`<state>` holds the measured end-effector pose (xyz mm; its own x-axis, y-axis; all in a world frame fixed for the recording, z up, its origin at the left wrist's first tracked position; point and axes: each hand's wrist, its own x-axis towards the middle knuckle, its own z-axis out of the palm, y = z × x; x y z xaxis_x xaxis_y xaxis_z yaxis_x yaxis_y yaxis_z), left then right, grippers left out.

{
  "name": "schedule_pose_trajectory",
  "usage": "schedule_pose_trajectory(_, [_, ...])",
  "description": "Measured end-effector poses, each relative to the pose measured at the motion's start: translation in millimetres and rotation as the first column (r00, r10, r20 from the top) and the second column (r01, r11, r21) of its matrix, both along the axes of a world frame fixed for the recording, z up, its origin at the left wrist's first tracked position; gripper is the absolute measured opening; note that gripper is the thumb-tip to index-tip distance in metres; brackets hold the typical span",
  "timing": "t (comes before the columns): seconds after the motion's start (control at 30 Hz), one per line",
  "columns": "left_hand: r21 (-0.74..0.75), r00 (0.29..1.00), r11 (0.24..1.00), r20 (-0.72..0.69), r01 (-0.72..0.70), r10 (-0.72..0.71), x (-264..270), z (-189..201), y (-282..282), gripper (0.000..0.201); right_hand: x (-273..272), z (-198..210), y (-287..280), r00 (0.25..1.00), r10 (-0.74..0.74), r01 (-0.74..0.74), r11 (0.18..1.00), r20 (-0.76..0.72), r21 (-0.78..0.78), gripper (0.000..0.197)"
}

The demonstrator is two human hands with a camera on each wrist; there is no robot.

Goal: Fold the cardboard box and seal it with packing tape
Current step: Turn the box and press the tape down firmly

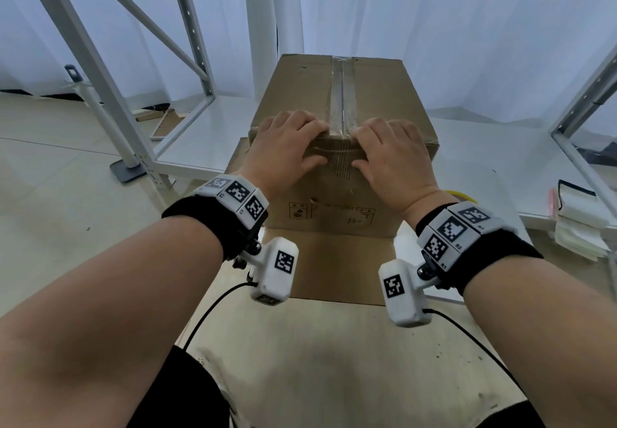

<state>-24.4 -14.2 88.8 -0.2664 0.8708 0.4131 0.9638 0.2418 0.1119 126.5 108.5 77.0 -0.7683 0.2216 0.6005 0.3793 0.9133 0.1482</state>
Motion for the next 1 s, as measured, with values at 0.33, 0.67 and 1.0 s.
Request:
schedule_pose_trajectory(0.33, [-0.008,0.998,0.998,-0.034,0.059,-0.059,20,1,19,0.045,31,6,15,0.973,-0.171,0.184,0.980,0.152,-0.078,0.049])
schedule_pose_trajectory(0.67, [0.030,0.997,0.998,-0.046,0.063,-0.061,29,3,25,0.039,49,-2,33,0.983,-0.167,0.171,0.984,-0.083,0.052,0.033])
schedule_pose_trajectory(1.0, [0.076,0.995,0.993,0.031,0.094,-0.097,17,4,22,0.038,42,-14,32,0.991,-0.022,0.047,0.980,-0.129,0.193,0.002])
